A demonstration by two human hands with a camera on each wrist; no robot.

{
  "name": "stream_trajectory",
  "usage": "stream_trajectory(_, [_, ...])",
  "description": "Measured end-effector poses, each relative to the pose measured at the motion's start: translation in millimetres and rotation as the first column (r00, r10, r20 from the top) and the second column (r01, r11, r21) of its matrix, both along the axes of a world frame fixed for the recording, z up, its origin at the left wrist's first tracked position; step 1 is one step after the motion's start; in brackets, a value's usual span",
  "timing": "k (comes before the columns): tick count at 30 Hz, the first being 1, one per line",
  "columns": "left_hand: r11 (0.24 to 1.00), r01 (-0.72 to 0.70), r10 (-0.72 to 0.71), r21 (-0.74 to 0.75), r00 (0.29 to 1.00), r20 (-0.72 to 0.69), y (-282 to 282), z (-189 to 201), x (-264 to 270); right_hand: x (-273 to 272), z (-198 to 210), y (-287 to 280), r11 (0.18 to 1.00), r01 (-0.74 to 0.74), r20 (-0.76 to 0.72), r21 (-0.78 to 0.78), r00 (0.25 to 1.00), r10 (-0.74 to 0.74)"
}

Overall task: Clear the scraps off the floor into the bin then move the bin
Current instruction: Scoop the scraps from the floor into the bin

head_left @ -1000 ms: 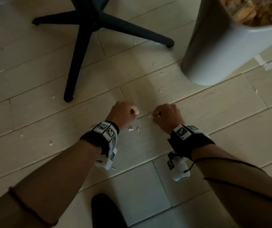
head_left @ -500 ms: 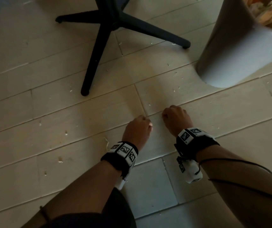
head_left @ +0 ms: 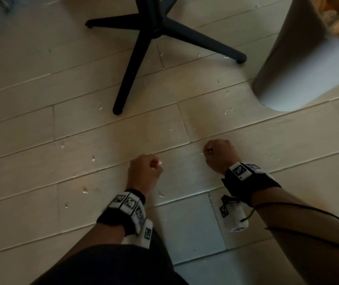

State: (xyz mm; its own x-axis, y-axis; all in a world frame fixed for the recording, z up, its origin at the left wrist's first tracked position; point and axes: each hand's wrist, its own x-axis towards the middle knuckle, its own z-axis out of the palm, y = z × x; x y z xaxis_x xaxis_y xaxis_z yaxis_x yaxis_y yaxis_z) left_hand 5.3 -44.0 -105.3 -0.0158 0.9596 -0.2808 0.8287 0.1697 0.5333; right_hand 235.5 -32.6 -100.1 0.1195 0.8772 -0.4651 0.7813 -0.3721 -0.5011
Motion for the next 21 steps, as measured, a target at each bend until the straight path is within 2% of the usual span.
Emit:
stream_trajectory(3, [0.994,-0.106,0.106,-0.025,0.994,-0.005,-16.9,2.4,-33.0,-14.5,2.1,1.3,1.000,-0.014,-0.038,0.022,0.999,0.014])
stream_trajectory(6, [0.993,-0.114,0.114,-0.038,0.994,-0.003,-32.4,1.2,-47.4,-31.2,1.9,0.4,0.997,-0.048,-0.062,0.053,0.997,0.051])
stream_trajectory(12, [0.998,-0.067,0.066,-0.014,0.997,-0.032,-35.6,-3.9,-46.1,-54.1,-0.1,-5.5,0.992,-0.114,-0.061,0.061,0.991,0.118])
stream_trajectory(17, [1.000,0.011,-0.009,0.017,0.994,-0.113,-31.6,-1.9,-43.0,-56.8,6.3,-4.7,0.994,-0.093,-0.061,0.065,0.993,0.097])
stream_trajectory(21, [0.998,0.026,-0.032,-0.051,0.991,-0.131,-20.9,-0.4,-41.7,-50.4,13.3,0.5,0.995,-0.066,-0.066,0.076,0.995,0.071])
